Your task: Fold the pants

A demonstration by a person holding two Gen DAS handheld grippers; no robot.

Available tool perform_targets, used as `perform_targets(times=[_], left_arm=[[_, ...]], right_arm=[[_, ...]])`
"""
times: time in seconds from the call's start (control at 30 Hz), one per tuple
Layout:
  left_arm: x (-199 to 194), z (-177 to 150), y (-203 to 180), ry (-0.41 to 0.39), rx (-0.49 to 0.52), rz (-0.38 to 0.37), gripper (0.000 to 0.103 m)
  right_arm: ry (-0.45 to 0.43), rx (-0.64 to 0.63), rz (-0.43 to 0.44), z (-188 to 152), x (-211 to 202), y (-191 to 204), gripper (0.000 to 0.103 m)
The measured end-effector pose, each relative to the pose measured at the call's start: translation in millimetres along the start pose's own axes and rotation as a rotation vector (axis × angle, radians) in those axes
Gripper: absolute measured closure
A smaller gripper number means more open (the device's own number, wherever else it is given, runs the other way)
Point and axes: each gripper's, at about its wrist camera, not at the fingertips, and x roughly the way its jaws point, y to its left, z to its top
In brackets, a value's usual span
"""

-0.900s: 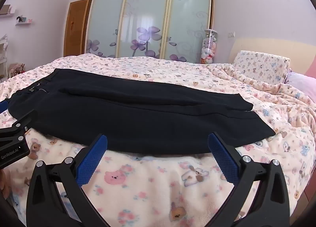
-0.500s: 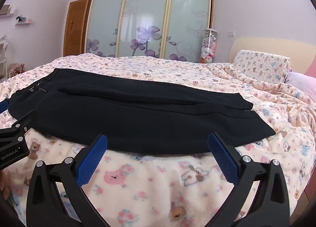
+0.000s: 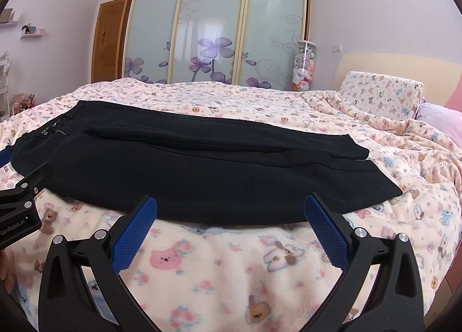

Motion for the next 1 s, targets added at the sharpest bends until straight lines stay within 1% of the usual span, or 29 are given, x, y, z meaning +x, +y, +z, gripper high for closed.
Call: perform_targets(times=[1.0], left_arm=[[0.1,0.0,0.0,0.002,-0.002,-0.002,0.002]], right_arm=[[0.005,0.007,0.002,1.9,2.2,-6.2,0.001]])
